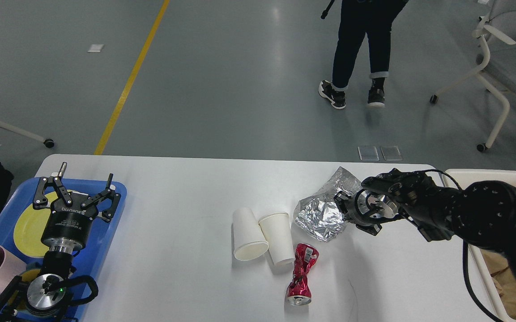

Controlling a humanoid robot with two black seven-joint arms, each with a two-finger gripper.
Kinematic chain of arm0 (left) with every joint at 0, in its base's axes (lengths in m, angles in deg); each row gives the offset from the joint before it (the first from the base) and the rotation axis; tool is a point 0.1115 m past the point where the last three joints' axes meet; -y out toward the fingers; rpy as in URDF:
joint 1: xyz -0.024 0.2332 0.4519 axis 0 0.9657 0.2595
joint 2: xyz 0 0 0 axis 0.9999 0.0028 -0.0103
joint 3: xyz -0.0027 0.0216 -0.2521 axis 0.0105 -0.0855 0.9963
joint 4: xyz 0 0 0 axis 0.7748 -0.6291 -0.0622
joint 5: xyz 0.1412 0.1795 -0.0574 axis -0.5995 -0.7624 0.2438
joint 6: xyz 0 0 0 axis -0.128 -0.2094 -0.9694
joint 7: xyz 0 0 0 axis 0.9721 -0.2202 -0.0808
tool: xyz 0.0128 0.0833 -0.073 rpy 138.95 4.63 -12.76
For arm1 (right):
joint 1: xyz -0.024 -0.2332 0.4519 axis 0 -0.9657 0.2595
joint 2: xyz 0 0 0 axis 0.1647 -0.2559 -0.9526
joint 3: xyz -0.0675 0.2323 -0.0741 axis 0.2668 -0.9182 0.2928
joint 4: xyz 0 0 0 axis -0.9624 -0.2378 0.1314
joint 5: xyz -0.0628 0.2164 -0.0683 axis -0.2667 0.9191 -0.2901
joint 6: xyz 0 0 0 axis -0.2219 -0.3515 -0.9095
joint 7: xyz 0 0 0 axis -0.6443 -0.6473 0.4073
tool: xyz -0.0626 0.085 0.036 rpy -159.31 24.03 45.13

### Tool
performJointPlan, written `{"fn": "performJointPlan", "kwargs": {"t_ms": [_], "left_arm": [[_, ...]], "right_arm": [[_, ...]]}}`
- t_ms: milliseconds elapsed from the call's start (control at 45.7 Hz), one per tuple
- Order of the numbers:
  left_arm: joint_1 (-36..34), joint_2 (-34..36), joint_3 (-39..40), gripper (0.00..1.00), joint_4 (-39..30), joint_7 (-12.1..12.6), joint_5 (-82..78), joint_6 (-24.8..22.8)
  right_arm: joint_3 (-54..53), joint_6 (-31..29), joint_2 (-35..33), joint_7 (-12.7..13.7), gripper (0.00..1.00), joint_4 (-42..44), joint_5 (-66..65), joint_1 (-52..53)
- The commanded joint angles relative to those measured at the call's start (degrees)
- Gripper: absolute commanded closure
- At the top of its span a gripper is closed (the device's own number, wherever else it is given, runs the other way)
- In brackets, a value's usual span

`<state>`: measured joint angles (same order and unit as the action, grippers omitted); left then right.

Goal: Tidy desktop
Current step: 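Lift the foil packet and carry it over the white bin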

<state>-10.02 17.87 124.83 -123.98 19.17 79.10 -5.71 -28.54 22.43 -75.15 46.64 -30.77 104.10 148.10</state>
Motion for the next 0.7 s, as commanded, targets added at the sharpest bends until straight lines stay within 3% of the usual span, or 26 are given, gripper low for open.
{"fn": "performJointPlan", "kwargs": {"t_ms": [0, 153, 284, 394, 438, 591, 678], "left_arm": [[0.00, 0.00, 0.00, 0.04, 0.04, 0.08, 0.03, 0.00], [0.00, 0.00, 0.00, 0.04, 0.04, 0.00, 0.03, 0.00], [0.00, 0.00, 0.00, 0.04, -0.05, 0.00, -0.06, 0.00], [0.00, 0.00, 0.00, 0.04, 0.04, 0.00, 0.03, 0.00], [0.00, 0.00, 0.00, 0.04, 0.04, 0.00, 0.03, 0.00], [0.00, 0.00, 0.00, 0.04, 0.04, 0.00, 0.03, 0.00], [0.00, 0.00, 0.00, 0.04, 0.04, 0.00, 0.03, 0.00]], "right_arm": [[0.10, 0.14, -4.24, 1.93, 1.00, -6.40, 0.19, 5.10], [5.01, -0.38, -9.96, 4.74, 1.00, -20.02, -0.16, 18.53], [15.64, -3.10, -11.28, 4.30, 1.00, -32.15, -0.69, 33.74], [21.72, -11.09, -12.25, 3.25, 1.00, -41.03, -3.76, 46.84], [22.77, -13.64, -13.04, 1.85, 1.00, -44.02, -5.43, 50.53], [27.69, -24.98, -13.22, -8.34, 1.00, -52.46, -9.65, 63.54], [30.07, -28.07, -13.22, -12.12, 1.00, -56.50, -10.70, 69.96]]}}
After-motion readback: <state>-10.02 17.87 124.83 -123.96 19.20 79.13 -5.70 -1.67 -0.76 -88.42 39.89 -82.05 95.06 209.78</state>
